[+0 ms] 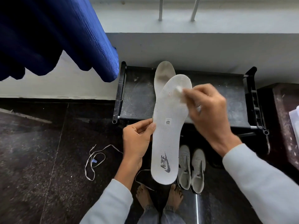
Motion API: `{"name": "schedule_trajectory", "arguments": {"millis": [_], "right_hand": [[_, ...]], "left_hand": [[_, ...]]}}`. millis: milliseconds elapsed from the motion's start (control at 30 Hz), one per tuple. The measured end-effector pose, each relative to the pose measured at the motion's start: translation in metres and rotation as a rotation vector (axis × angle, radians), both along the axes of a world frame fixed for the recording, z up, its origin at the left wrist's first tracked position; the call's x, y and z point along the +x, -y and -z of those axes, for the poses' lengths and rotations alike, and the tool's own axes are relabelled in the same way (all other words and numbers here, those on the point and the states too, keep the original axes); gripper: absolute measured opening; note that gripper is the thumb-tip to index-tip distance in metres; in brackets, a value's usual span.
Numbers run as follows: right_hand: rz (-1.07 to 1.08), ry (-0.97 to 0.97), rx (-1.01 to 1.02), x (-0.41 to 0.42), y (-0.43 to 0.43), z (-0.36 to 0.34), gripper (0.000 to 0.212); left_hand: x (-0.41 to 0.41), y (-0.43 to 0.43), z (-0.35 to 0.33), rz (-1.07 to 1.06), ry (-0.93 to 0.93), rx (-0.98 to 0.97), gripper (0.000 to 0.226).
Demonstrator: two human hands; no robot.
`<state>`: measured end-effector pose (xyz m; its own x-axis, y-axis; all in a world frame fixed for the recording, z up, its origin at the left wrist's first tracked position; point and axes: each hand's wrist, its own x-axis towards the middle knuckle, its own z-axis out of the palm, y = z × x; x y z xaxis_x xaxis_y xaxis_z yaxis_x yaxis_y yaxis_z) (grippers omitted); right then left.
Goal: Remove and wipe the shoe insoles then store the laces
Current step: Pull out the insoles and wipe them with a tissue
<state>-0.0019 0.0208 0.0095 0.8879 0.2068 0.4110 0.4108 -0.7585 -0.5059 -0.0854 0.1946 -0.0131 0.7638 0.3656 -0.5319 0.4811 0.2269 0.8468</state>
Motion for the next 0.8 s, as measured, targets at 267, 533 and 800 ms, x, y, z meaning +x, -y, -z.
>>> {"name": "schedule_trajectory", "arguments": {"millis": [267, 533, 800], "right_hand": [[-0.181, -0.093, -0.103, -0.012, 0.005, 0.017, 0.012], [0.184, 0.047, 0.003, -0.013, 0.053, -0.01, 0.016], [0.05, -0.11, -0.07, -0.05, 0.067, 0.022, 0.013]], "left_hand": [[-0.005, 0.003, -0.003, 0.057, 0.011, 0.019, 0.019], [-0.008, 0.026, -0.001, 0.111, 0.015, 0.018, 0.018], [-0.029, 0.05, -0.004, 0.272, 0.006, 0.074, 0.016]]}}
